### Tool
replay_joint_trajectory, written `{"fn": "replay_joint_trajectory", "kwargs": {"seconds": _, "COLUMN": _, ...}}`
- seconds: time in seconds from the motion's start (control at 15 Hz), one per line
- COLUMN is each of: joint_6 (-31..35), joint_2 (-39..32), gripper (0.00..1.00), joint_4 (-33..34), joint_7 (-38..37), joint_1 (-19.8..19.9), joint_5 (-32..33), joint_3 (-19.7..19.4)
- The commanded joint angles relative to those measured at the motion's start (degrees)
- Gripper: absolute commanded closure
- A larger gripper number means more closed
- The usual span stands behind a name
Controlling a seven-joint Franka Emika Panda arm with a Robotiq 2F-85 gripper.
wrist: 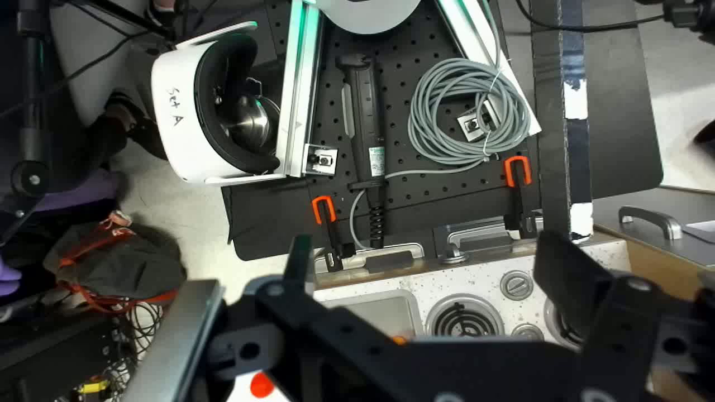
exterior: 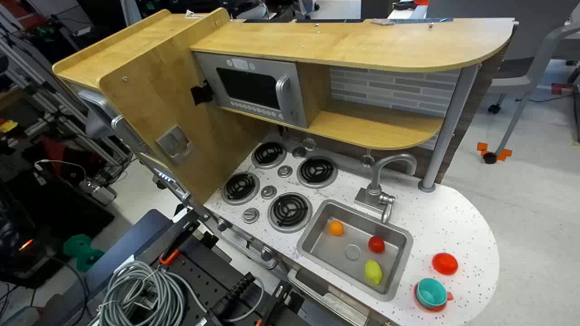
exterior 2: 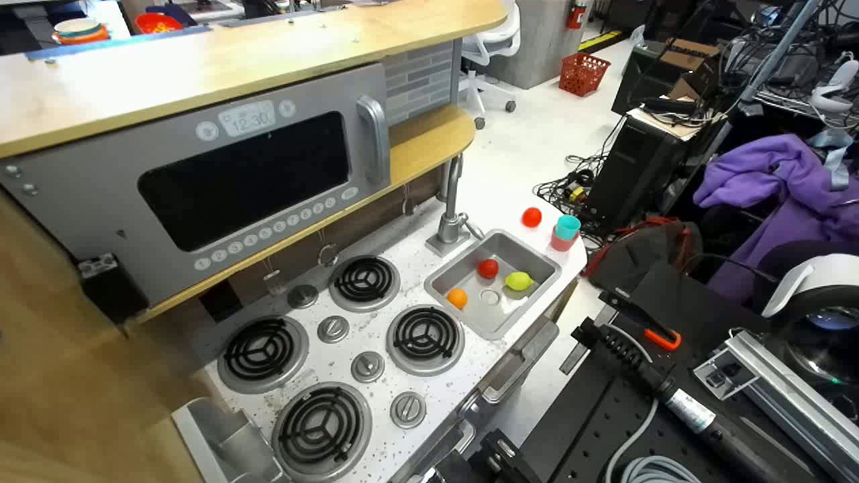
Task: Remove the plastic lemon from the sink and put it on the countertop at the right
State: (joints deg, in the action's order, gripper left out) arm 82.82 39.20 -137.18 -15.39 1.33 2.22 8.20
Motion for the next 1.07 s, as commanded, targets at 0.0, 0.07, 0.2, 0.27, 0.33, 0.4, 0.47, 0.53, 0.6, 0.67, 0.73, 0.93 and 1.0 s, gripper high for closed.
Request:
{"fn": "replay_joint_trajectory", "kwargs": {"seconds": 0.0, "joint_6": -0.1, "joint_2": -0.1, "gripper": 0.0, "joint_4": 0.1, "joint_7": -0.2, "joint_1": -0.5, "joint_5": 0.2, "joint_3": -0.4}}
{"fn": "replay_joint_trajectory", "kwargs": {"seconds": 0.07, "joint_6": -0.1, "joint_2": -0.1, "gripper": 0.0, "joint_4": 0.1, "joint_7": -0.2, "joint_1": -0.5, "joint_5": 0.2, "joint_3": -0.4}}
{"fn": "replay_joint_trajectory", "kwargs": {"seconds": 0.2, "joint_6": -0.1, "joint_2": -0.1, "gripper": 0.0, "joint_4": 0.1, "joint_7": -0.2, "joint_1": -0.5, "joint_5": 0.2, "joint_3": -0.4}}
{"fn": "replay_joint_trajectory", "kwargs": {"seconds": 0.27, "joint_6": -0.1, "joint_2": -0.1, "gripper": 0.0, "joint_4": 0.1, "joint_7": -0.2, "joint_1": -0.5, "joint_5": 0.2, "joint_3": -0.4}}
{"fn": "replay_joint_trajectory", "kwargs": {"seconds": 0.33, "joint_6": -0.1, "joint_2": -0.1, "gripper": 0.0, "joint_4": 0.1, "joint_7": -0.2, "joint_1": -0.5, "joint_5": 0.2, "joint_3": -0.4}}
{"fn": "replay_joint_trajectory", "kwargs": {"seconds": 0.4, "joint_6": -0.1, "joint_2": -0.1, "gripper": 0.0, "joint_4": 0.1, "joint_7": -0.2, "joint_1": -0.5, "joint_5": 0.2, "joint_3": -0.4}}
{"fn": "replay_joint_trajectory", "kwargs": {"seconds": 0.47, "joint_6": -0.1, "joint_2": -0.1, "gripper": 0.0, "joint_4": 0.1, "joint_7": -0.2, "joint_1": -0.5, "joint_5": 0.2, "joint_3": -0.4}}
{"fn": "replay_joint_trajectory", "kwargs": {"seconds": 0.53, "joint_6": -0.1, "joint_2": -0.1, "gripper": 0.0, "joint_4": 0.1, "joint_7": -0.2, "joint_1": -0.5, "joint_5": 0.2, "joint_3": -0.4}}
{"fn": "replay_joint_trajectory", "kwargs": {"seconds": 0.6, "joint_6": -0.1, "joint_2": -0.1, "gripper": 0.0, "joint_4": 0.1, "joint_7": -0.2, "joint_1": -0.5, "joint_5": 0.2, "joint_3": -0.4}}
{"fn": "replay_joint_trajectory", "kwargs": {"seconds": 0.67, "joint_6": -0.5, "joint_2": -0.2, "gripper": 0.0, "joint_4": 0.1, "joint_7": -0.7, "joint_1": -0.6, "joint_5": 0.4, "joint_3": 0.1}}
{"fn": "replay_joint_trajectory", "kwargs": {"seconds": 0.73, "joint_6": 0.7, "joint_2": -0.1, "gripper": 0.0, "joint_4": -0.8, "joint_7": -0.7, "joint_1": -0.6, "joint_5": 0.8, "joint_3": 0.3}}
{"fn": "replay_joint_trajectory", "kwargs": {"seconds": 0.93, "joint_6": 4.1, "joint_2": -2.0, "gripper": 0.0, "joint_4": -2.4, "joint_7": 0.1, "joint_1": -0.3, "joint_5": 1.7, "joint_3": -0.4}}
{"fn": "replay_joint_trajectory", "kwargs": {"seconds": 1.0, "joint_6": 7.0, "joint_2": -3.0, "gripper": 0.0, "joint_4": -3.4, "joint_7": 0.5, "joint_1": 0.0, "joint_5": 2.3, "joint_3": -1.0}}
